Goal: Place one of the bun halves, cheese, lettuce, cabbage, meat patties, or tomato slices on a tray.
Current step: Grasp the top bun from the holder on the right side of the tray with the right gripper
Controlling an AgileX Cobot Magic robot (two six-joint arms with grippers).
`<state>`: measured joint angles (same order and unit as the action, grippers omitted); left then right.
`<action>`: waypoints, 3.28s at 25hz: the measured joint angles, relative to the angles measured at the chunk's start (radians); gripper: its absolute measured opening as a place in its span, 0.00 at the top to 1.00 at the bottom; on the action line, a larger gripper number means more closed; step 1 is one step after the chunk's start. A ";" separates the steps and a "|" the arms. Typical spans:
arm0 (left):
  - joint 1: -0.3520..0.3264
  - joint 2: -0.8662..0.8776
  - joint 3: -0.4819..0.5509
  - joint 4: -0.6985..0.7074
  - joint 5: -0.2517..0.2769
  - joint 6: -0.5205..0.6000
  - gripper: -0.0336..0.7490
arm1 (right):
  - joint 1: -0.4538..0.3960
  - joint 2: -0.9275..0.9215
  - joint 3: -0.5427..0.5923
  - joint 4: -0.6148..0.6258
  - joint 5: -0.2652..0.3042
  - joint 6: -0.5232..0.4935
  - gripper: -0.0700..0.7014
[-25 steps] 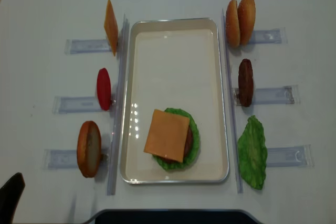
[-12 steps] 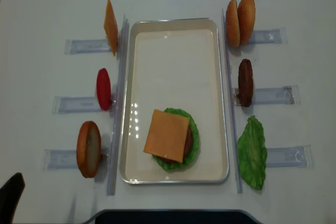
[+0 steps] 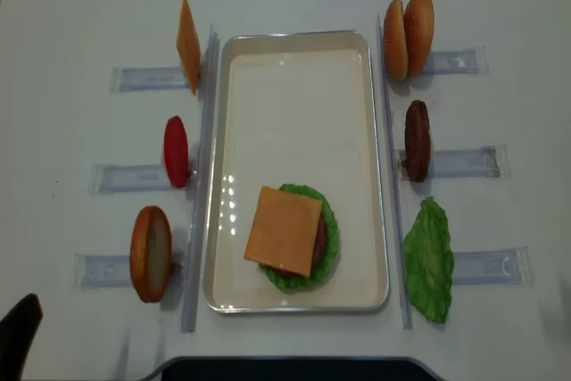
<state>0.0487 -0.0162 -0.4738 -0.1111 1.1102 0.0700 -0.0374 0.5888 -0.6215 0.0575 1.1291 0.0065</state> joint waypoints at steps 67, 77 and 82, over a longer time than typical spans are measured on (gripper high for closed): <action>0.000 0.000 0.000 0.000 0.000 0.000 0.43 | 0.388 1.229 -0.982 0.017 -0.101 0.246 0.32; 0.000 0.000 0.000 0.000 0.000 0.000 0.43 | 0.400 1.229 -0.982 0.035 -0.163 0.260 0.32; 0.000 0.000 0.000 0.000 0.000 0.000 0.43 | 0.400 1.254 -0.982 0.078 -0.184 0.246 0.32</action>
<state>0.0487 -0.0162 -0.4738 -0.1111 1.1102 0.0699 0.3626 1.8431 -1.6039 0.1356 0.9453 0.2527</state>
